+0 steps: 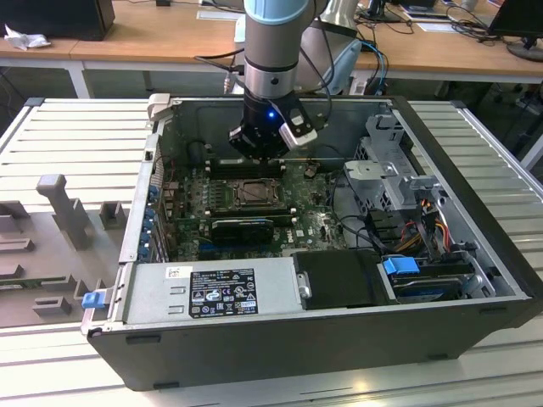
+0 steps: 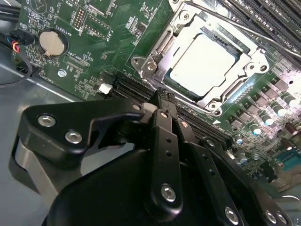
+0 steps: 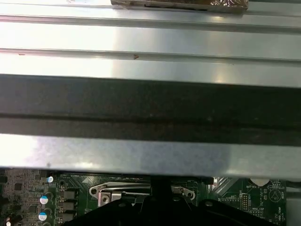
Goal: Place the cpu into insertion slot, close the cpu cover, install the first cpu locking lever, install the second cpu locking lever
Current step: 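Install the first cpu locking lever, then install the second cpu locking lever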
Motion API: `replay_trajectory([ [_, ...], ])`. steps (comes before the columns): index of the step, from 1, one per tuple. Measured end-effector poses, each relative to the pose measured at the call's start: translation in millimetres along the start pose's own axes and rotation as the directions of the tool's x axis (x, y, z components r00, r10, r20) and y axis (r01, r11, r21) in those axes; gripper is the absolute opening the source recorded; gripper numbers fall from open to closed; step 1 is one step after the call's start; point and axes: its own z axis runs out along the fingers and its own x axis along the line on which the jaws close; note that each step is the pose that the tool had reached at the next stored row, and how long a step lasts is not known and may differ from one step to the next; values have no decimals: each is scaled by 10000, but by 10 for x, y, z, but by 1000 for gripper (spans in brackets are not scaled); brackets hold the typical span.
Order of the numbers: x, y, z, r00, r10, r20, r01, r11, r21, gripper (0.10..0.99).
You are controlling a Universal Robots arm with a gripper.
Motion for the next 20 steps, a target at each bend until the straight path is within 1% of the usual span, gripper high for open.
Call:
replay_trajectory([
  [9,2,-51,-11,10000,2,-1,-2,10000,2,106],
  [13,1,-55,-32,10000,2,2,-2,10000,-44,106],
  [16,2,-52,-63,10000,4,2,-4,10000,-46,106],
  [20,1,-46,-140,10000,5,2,-5,10000,-46,106],
])
